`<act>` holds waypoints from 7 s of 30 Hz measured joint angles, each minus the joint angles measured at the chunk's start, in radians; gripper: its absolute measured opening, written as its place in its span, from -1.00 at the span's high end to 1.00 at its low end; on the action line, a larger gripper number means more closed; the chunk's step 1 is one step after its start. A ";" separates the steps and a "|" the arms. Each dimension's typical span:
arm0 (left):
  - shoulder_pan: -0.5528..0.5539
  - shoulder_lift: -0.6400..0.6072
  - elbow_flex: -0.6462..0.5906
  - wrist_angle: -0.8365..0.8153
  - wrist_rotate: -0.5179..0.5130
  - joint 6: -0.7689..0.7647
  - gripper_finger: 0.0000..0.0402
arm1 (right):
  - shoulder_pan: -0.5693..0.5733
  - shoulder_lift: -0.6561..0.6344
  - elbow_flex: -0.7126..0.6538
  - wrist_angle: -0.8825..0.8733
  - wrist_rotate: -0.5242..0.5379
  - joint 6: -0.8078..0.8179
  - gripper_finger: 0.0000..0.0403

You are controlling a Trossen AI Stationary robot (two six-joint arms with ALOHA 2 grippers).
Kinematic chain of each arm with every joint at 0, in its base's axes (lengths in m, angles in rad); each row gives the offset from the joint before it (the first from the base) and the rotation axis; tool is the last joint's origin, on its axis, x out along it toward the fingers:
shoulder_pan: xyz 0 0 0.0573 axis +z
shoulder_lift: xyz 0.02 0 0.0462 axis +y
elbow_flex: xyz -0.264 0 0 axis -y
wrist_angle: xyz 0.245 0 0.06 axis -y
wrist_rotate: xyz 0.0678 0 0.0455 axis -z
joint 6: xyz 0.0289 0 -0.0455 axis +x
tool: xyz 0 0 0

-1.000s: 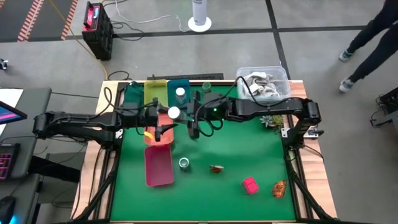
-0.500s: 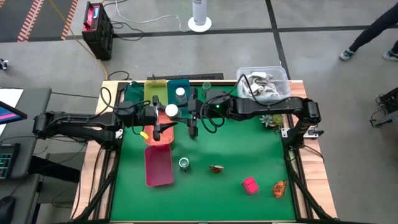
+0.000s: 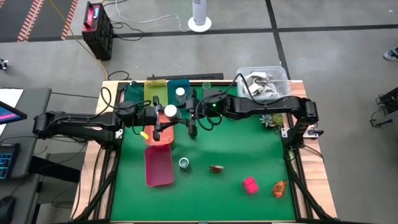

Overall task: Sort spices by type
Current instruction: Put the white seasoning bottle into the blue bin, then put the top green seasoning bottle into the orange bin

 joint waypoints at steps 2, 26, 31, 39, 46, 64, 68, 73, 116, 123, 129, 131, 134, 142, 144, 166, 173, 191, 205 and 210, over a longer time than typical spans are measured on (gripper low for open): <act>0.000 0.000 0.000 -0.026 -0.009 -0.013 0.02 | -0.002 0.001 -0.002 -0.012 0.002 -0.009 -0.32; 0.000 -0.001 0.002 -0.155 -0.036 -0.043 0.02 | -0.022 0.003 0.072 -0.182 -0.047 -0.028 -0.84; 0.000 -0.001 0.002 -0.192 -0.064 -0.056 0.02 | -0.025 0.004 0.072 -0.190 -0.047 -0.002 -0.95; 0.000 -0.001 0.002 -0.231 -0.109 -0.078 0.02 | -0.031 0.004 0.072 -0.196 -0.047 0.033 -0.88; 0.000 -0.001 0.002 -0.230 -0.109 -0.089 0.02 | -0.037 0.004 0.072 -0.162 -0.046 0.035 -0.87; 0.000 -0.001 0.002 -0.205 -0.111 -0.107 0.03 | -0.032 0.090 0.067 -0.048 -0.052 0.023 -0.87; 0.000 -0.001 0.002 -0.227 -0.111 -0.107 0.03 | -0.036 0.099 0.073 -0.016 -0.052 0.023 -0.86; 0.000 -0.001 0.002 -0.263 -0.111 -0.105 0.03 | -0.037 0.104 0.071 -0.032 -0.052 0.024 -0.72; -0.304 -0.296 -0.140 -0.364 -0.559 -0.246 -0.43 | -0.241 0.303 0.069 0.033 0.041 0.087 -0.08; -0.339 -0.312 -0.140 -0.354 -0.653 -0.235 -0.43 | -0.246 0.299 0.071 0.017 0.067 0.037 -0.08; -0.339 -0.315 -0.140 -0.336 -0.652 -0.270 -0.43 | -0.250 0.299 0.071 -0.057 0.062 -0.033 -0.08; -0.339 -0.315 -0.140 -0.313 -0.652 -0.272 -0.43 | -0.251 0.299 0.071 -0.065 0.054 -0.044 -0.08; -0.339 -0.315 -0.140 -0.293 -0.652 -0.272 -0.43 | -0.251 0.299 0.071 -0.062 0.055 -0.061 -0.08; -0.339 -0.314 -0.140 -0.304 -0.649 -0.275 -0.43 | -0.252 0.318 0.071 -0.023 0.054 -0.105 -0.08; -0.339 -0.314 -0.140 -0.304 -0.649 -0.275 -0.43 | -0.252 0.333 0.070 -0.023 0.053 -0.107 -0.08; -0.341 -0.314 -0.140 -0.333 -0.639 -0.273 -0.43 | -0.272 0.399 0.061 -0.002 0.062 -0.106 -0.12; -0.341 -0.314 -0.140 -0.333 -0.639 -0.272 -0.43 | -0.272 0.399 0.061 -0.018 0.063 -0.080 -0.34; -0.341 -0.314 -0.140 -0.333 -0.640 -0.260 -0.43 | -0.277 0.262 0.061 -0.176 0.065 -0.070 -0.40; -0.338 -0.314 -0.140 -0.333 -0.640 -0.242 -0.43 | -0.430 0.199 0.061 -0.503 0.170 0.003 -0.40; -0.338 -0.314 -0.140 -0.333 -0.640 -0.236 -0.43 | -0.471 0.199 0.061 -0.513 0.171 0.007 -0.55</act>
